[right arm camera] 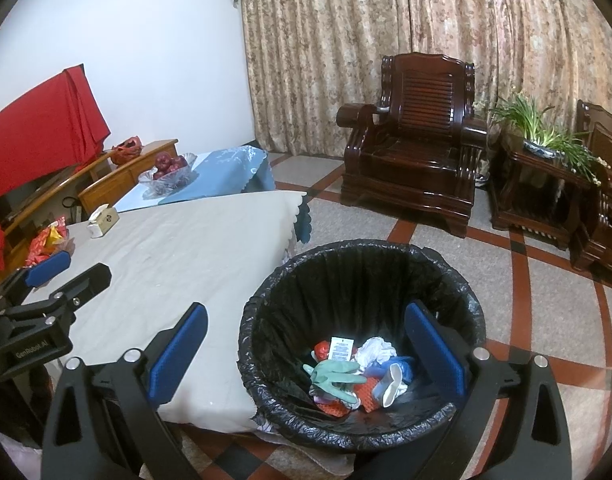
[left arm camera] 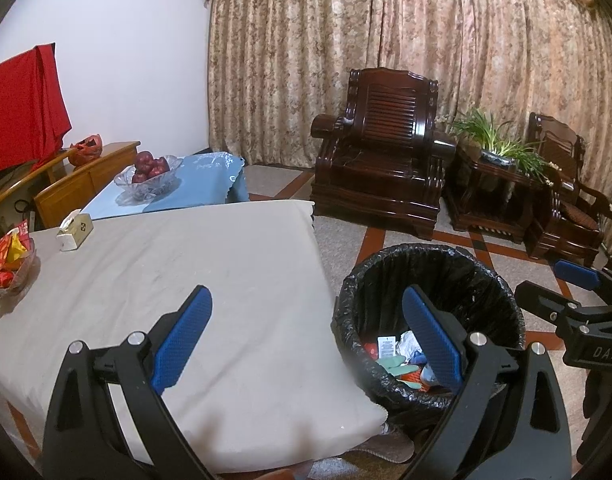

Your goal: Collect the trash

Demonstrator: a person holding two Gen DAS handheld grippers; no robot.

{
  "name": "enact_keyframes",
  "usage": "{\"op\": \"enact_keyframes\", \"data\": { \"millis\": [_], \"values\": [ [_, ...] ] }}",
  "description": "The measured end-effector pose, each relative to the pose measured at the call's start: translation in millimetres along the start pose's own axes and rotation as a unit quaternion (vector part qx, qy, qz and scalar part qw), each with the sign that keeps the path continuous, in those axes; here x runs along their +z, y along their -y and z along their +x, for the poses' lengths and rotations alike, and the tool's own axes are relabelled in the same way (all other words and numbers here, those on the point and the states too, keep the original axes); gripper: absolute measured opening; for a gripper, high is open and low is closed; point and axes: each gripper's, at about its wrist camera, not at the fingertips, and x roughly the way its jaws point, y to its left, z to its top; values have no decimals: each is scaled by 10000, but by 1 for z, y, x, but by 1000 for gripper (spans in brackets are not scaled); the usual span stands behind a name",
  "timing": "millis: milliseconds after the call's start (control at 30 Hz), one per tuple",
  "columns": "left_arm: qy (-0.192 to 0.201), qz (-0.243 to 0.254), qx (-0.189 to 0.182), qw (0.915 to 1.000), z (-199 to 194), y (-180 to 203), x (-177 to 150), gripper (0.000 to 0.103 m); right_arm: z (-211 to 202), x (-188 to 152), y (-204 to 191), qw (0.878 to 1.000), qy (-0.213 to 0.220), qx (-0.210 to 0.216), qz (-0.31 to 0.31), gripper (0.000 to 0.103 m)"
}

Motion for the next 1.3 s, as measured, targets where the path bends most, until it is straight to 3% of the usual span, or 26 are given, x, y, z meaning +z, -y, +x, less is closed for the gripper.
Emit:
{"op": "enact_keyframes", "data": {
  "millis": [1300],
  "values": [
    [-20, 6, 2, 10000, -1, 0, 2, 94, 2, -2, 1, 10000, -34, -7, -7, 97]
  ]
}}
